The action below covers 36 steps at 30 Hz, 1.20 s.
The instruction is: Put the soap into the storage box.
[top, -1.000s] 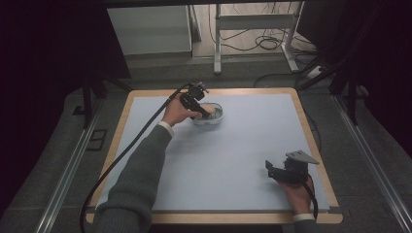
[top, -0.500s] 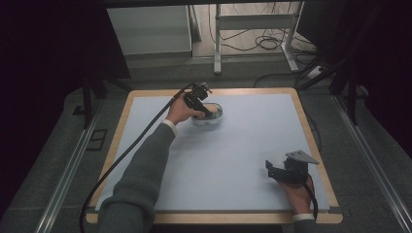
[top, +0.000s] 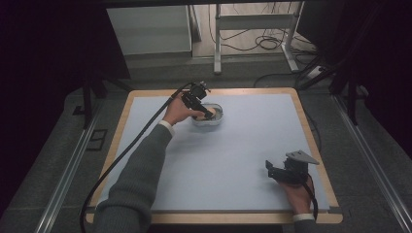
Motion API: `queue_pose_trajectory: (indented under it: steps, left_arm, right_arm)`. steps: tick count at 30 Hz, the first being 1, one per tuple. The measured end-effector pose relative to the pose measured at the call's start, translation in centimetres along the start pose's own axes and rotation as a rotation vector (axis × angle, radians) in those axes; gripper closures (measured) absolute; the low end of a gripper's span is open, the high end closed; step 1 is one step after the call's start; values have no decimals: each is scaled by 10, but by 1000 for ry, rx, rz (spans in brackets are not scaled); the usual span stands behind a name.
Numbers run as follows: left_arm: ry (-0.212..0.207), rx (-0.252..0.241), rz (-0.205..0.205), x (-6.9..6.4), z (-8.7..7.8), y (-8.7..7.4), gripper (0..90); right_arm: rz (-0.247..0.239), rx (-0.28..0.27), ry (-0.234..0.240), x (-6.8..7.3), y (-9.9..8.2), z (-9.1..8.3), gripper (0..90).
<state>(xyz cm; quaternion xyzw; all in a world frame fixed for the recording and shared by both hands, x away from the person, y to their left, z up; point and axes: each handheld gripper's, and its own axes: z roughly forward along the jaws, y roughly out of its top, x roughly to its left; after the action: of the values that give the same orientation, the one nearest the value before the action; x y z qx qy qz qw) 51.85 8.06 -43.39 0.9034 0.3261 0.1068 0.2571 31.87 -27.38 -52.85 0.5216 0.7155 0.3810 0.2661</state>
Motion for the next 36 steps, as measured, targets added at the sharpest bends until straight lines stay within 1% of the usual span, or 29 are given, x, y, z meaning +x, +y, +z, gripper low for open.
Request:
queue_pose_trajectory:
  steps: [2,3,4,7,11,12,15,18,23,27,28,31,34,36]
  left_arm:
    - [-2,-12,0,-4,-7,-5,222]
    - [3,-5,2,-6,-11,-7,220]
    - [13,-10,4,-8,-15,-11,215]
    - [5,-29,-4,-11,-30,-22,219]
    - [9,-65,-13,-19,-48,-38,220]
    - [10,-64,-10,-21,-51,-43,217]
    - [8,-82,-22,-28,-58,-58,211]
    - [12,-95,-32,-33,-63,-75,205]
    - [3,-115,-54,-40,-69,-105,199]
    - [5,-150,-70,-47,-74,-130,197]
    - [0,-162,-83,-51,-75,-137,198]
    - [1,-175,-94,-58,-75,-157,198]
    - [-5,-176,-109,-64,-74,-177,198]
    - [-2,-173,-119,-66,-72,-188,197]
  right_arm:
    - [-2,0,0,0,0,0,98]
    - [0,1,1,0,0,0,98]
    - [-2,2,2,0,0,0,98]
    - [-6,2,0,0,0,0,98]
    - [-8,1,-3,0,0,0,98]
    - [-9,1,-4,0,0,0,98]
    - [-11,1,-7,1,0,0,98]
    - [-12,2,-8,1,0,0,98]
    - [-13,1,-9,1,0,0,98]
    - [-12,1,-9,1,0,0,98]
    - [-11,1,-9,1,0,0,98]
    - [-14,0,-13,1,0,0,98]
    - [-14,1,-14,1,0,0,99]
    - [-14,4,-14,1,0,0,98]
